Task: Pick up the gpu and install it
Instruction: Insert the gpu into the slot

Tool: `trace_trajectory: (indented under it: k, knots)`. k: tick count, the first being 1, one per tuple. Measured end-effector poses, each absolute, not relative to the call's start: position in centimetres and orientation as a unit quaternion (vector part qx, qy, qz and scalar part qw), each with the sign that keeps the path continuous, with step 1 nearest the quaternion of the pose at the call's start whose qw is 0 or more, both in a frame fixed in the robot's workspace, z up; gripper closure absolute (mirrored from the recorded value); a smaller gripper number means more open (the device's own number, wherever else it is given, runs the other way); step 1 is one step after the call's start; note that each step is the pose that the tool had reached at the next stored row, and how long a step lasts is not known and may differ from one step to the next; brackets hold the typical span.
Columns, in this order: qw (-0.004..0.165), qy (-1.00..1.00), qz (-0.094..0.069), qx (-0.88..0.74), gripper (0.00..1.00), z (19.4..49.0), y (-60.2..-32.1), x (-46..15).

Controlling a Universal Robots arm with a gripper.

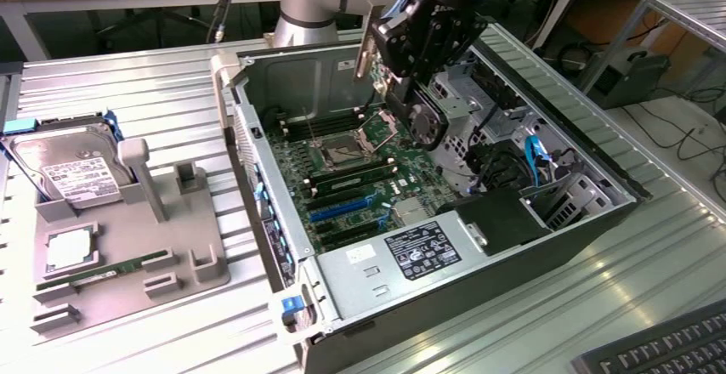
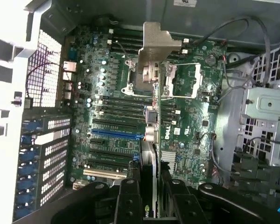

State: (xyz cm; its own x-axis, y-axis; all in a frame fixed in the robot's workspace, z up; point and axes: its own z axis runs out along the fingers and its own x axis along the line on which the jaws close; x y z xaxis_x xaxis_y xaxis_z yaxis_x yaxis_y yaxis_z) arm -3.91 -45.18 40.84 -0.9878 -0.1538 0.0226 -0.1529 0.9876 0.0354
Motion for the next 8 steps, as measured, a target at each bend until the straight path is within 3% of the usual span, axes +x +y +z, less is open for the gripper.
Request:
trace_trajectory:
  k: [8]
  knots:
    - [0.014, -0.986, -0.016, 0.167, 0.74, 40.71, -45.18, -3.91]
